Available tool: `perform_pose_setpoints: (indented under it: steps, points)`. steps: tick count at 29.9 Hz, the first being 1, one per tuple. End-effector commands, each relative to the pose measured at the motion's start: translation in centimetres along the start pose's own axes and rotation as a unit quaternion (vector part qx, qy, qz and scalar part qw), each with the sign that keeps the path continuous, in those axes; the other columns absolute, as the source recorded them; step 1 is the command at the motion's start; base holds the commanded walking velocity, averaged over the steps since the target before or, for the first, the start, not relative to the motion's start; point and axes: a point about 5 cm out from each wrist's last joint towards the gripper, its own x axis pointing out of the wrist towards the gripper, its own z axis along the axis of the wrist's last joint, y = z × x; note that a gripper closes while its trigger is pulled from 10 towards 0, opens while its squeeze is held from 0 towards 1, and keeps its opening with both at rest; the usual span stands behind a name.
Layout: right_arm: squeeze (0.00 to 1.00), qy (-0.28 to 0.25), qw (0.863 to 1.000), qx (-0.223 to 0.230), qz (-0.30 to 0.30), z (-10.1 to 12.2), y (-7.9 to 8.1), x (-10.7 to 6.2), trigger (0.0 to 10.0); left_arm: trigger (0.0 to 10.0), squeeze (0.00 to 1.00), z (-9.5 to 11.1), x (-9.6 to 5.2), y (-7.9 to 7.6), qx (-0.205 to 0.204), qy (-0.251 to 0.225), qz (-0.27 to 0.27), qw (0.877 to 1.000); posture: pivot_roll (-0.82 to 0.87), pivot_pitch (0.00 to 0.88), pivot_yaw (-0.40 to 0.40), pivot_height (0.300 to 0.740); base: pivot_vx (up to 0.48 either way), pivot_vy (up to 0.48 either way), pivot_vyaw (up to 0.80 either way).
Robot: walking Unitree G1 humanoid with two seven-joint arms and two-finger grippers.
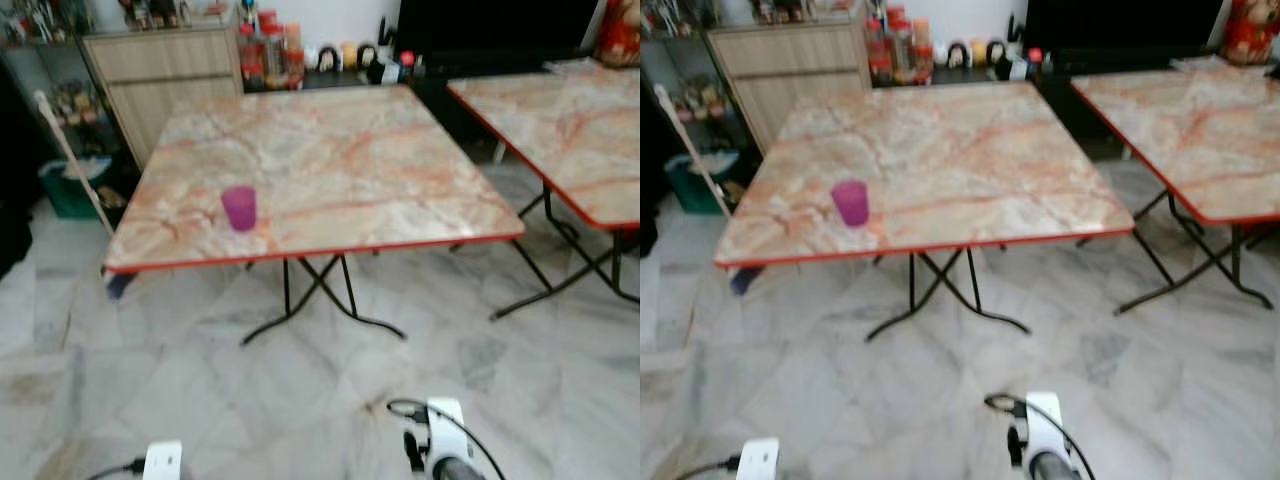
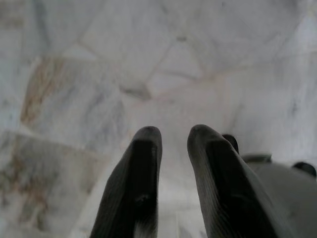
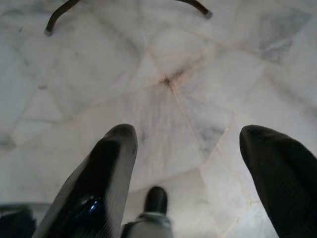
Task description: Setting the table
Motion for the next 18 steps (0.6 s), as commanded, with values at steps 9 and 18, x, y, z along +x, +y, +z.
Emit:
perform_pose_setpoints:
  steps: [9, 18]
  points:
    - [0.0, -0.005, 0.999, -0.034, 0.01, 0.3, 0.1, 0.1, 10.0, 10.0, 0.0, 2.9, 0.6, -0.7, -0.003, -0.048, -0.003, 0.999, 0.04, 0.0, 0.001, 0.732, 0.0, 0.0, 0.12]
    - [0.0, 0.001, 1.0, -0.024, 0.016, 0.5, 0.2, 0.1, 10.0, 10.0, 0.0, 1.5, 0.4, -0.8, 0.007, -0.019, -0.001, 1.0, 0.02, 0.0, 0.007, 0.732, 0.277, 0.0, 0.23]
